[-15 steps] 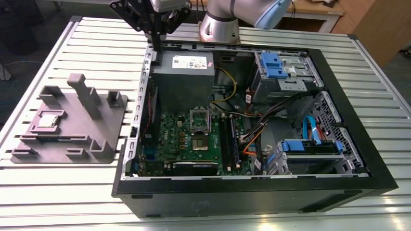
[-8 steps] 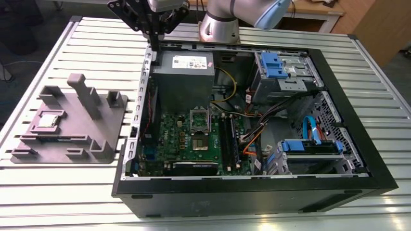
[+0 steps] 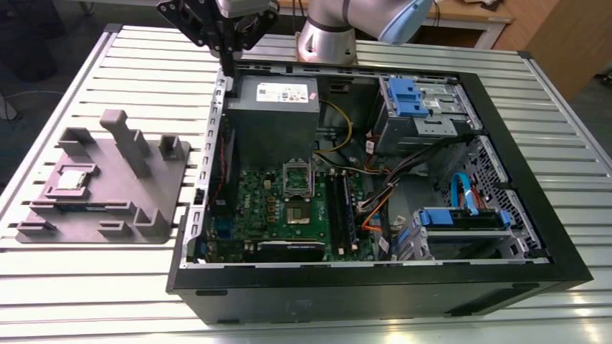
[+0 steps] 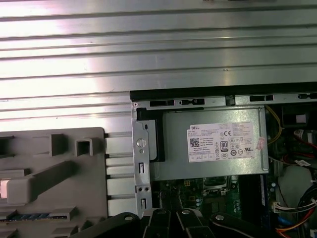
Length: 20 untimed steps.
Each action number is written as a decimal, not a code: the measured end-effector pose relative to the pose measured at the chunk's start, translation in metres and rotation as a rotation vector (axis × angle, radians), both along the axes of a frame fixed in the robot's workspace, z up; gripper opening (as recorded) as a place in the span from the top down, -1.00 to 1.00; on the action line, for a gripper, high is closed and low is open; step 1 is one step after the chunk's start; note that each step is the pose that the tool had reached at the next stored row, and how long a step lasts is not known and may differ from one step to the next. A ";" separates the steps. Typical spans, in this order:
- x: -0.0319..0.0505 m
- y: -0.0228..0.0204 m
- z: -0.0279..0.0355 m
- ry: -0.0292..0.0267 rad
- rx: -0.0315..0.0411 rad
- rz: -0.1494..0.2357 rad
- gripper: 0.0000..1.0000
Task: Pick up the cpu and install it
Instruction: 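Reach for the cpu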
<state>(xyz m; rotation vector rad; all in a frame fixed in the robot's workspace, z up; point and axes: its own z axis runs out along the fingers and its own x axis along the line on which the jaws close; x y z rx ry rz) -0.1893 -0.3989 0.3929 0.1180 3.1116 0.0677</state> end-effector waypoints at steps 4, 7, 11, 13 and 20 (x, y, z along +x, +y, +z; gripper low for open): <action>-0.0015 0.0000 0.0000 0.0000 0.0000 0.000 0.80; -0.0027 0.0000 0.0001 0.0001 -0.0001 0.000 0.80; -0.0042 0.0000 0.0000 0.0000 0.0000 0.000 0.80; -0.0050 0.0000 0.0000 0.0000 0.0000 0.000 0.80; -0.0078 0.0000 0.0000 0.0001 0.0000 0.000 0.80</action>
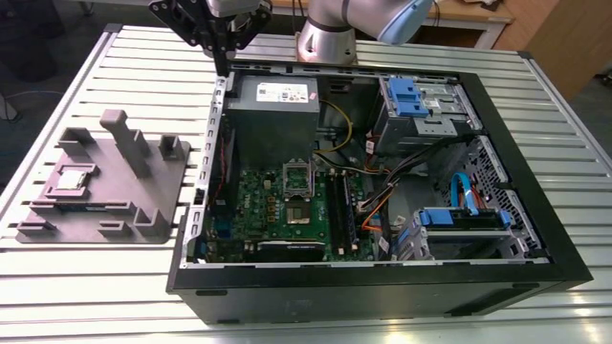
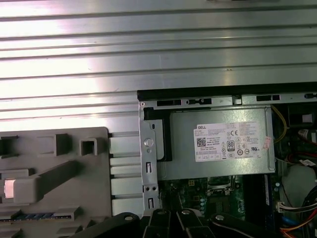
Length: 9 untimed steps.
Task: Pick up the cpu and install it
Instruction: 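Reach for the cpu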
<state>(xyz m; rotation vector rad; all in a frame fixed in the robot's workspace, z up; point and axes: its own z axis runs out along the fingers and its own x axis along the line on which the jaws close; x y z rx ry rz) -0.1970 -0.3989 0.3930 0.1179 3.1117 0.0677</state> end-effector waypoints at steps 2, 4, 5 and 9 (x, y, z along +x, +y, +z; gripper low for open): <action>-0.0008 0.0000 0.0000 0.0000 0.0000 0.000 0.80; -0.0015 0.0000 0.0000 0.0000 0.0000 0.000 0.80; -0.0019 0.0000 0.0000 0.0000 0.0000 0.000 0.80; -0.0034 0.0000 0.0000 -0.0001 0.0000 0.000 0.80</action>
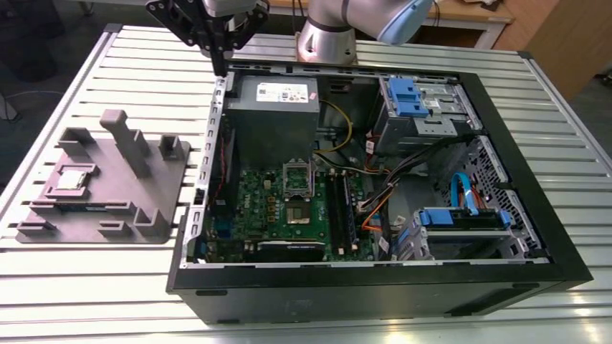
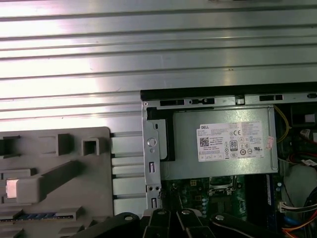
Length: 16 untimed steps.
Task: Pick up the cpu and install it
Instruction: 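Reach for the cpu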
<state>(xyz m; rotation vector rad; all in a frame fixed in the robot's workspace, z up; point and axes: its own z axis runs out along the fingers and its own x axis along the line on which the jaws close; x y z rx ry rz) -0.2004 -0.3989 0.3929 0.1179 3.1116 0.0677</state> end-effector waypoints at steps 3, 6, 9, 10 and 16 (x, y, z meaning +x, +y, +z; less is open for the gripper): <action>-0.0012 0.0000 0.0000 0.0000 0.0000 0.000 0.80; -0.0024 0.0000 0.0001 0.0001 -0.0001 0.000 0.80; -0.0036 0.0000 0.0000 0.0001 0.0000 0.000 0.80; -0.0040 0.0000 0.0000 0.0001 0.0000 0.000 0.80; -0.0064 0.0000 0.0000 0.0000 0.0000 0.000 0.80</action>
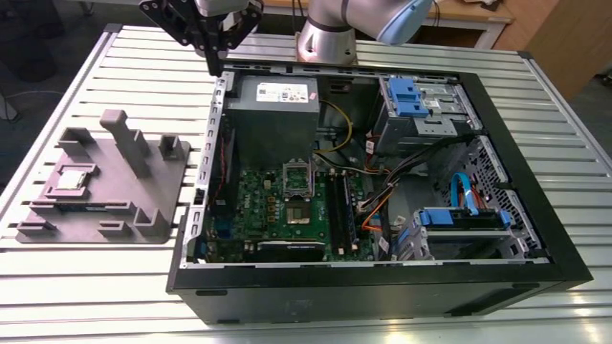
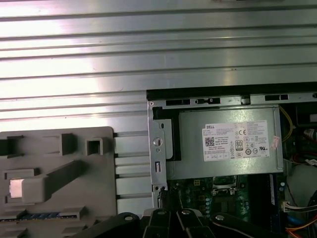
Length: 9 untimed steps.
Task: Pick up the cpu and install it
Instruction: 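Reach for the cpu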
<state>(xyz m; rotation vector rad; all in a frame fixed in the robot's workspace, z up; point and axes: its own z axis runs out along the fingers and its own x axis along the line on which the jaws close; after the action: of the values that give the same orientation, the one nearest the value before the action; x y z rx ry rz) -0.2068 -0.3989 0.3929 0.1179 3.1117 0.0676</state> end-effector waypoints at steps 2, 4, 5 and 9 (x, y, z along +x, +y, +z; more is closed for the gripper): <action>-0.0008 0.0000 0.0000 0.0000 0.0001 0.000 0.80; -0.0016 0.0000 0.0000 0.0000 0.0000 0.000 0.80; -0.0020 0.0000 0.0000 0.0001 0.0000 0.000 0.80; -0.0035 0.0000 0.0000 0.0000 0.0000 0.000 0.80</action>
<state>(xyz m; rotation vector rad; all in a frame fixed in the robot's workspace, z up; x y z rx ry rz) -0.2103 -0.3989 0.3929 0.1179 3.1117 0.0677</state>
